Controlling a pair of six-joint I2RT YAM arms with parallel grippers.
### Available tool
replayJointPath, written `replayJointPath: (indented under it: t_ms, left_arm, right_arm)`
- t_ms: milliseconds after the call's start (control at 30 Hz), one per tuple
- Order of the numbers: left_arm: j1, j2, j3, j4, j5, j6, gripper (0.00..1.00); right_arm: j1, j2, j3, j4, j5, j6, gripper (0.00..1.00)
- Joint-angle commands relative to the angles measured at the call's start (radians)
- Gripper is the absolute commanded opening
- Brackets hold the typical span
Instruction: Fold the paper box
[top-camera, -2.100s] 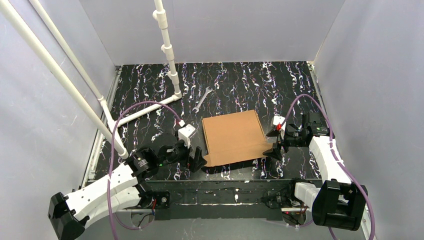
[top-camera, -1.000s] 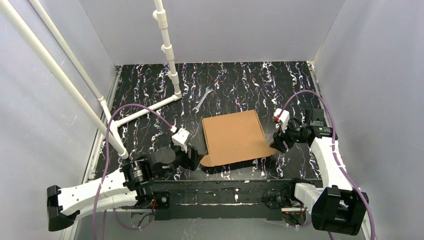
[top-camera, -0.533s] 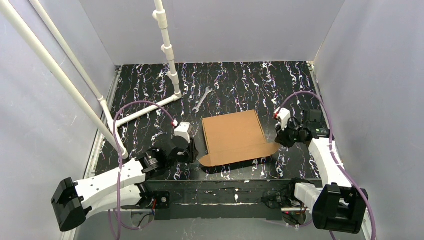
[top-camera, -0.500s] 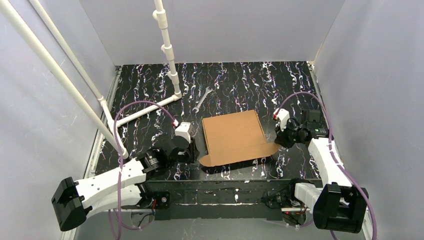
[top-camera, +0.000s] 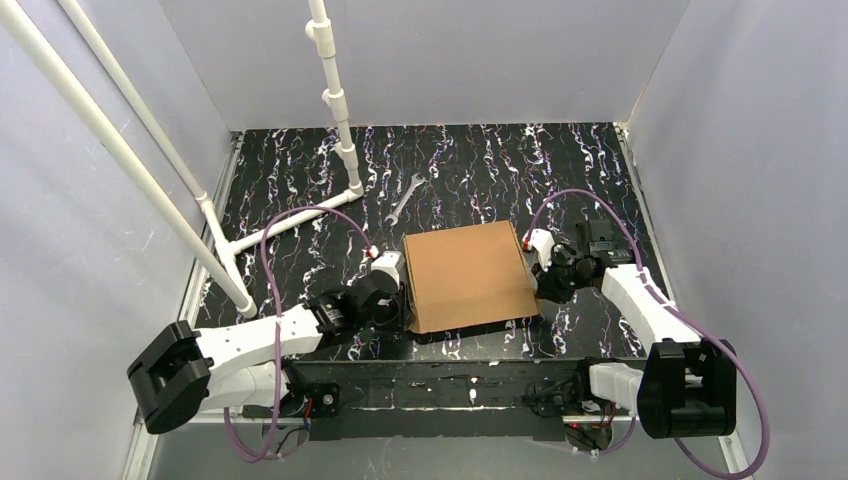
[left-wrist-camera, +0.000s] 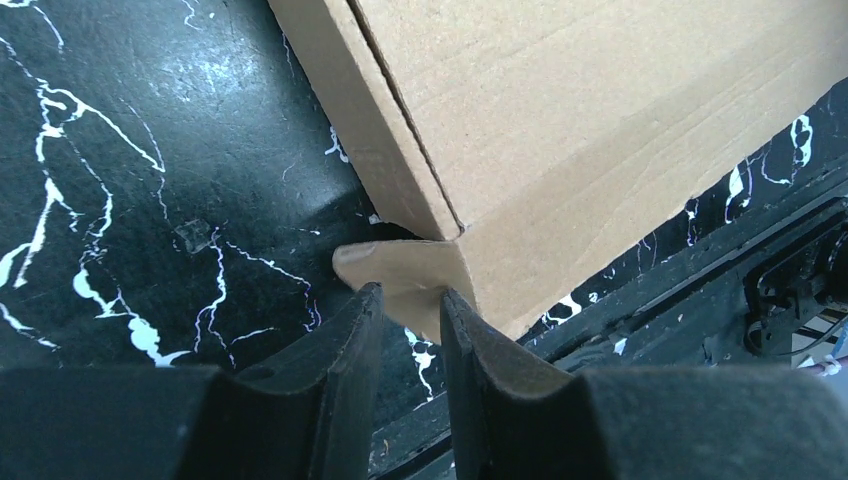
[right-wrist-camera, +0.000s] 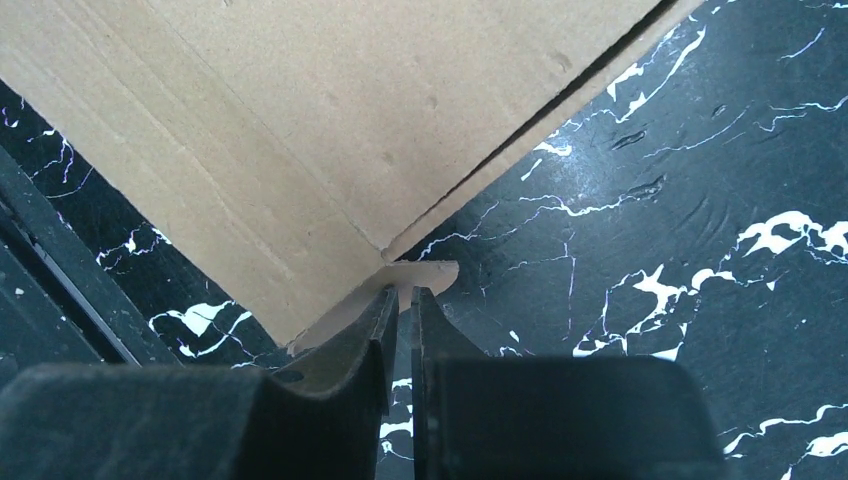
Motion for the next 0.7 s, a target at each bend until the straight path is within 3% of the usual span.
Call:
replayJointPath:
  t_ms: [0,267,467,667]
  left_arm:
    - [0.003,0.035,-0.011,0.047,0.026,-0.021,0.26]
    - [0.003,0.025,-0.008,0.038,0.027,-0.020,0.27]
    - [0.004,-0.098,-0.006,-0.046,-0.012,-0.008,0.31]
    - [0.012,-0.268,-0.014,-0.122,-0.044,-0.006,0.56]
  right_arm:
    - [0.011,0.004,0.005,-0.024,-0.012,-0.027,0.19]
    - [0.011,0.012,0.040,-0.058,0.015,-0.042,0.24]
    - [0.010,-0.002,0.058,-0.069,0.045,-0.035,0.31]
    - [-0.002,-0.039,0.071,-0.090,0.051,-0.044,0.39]
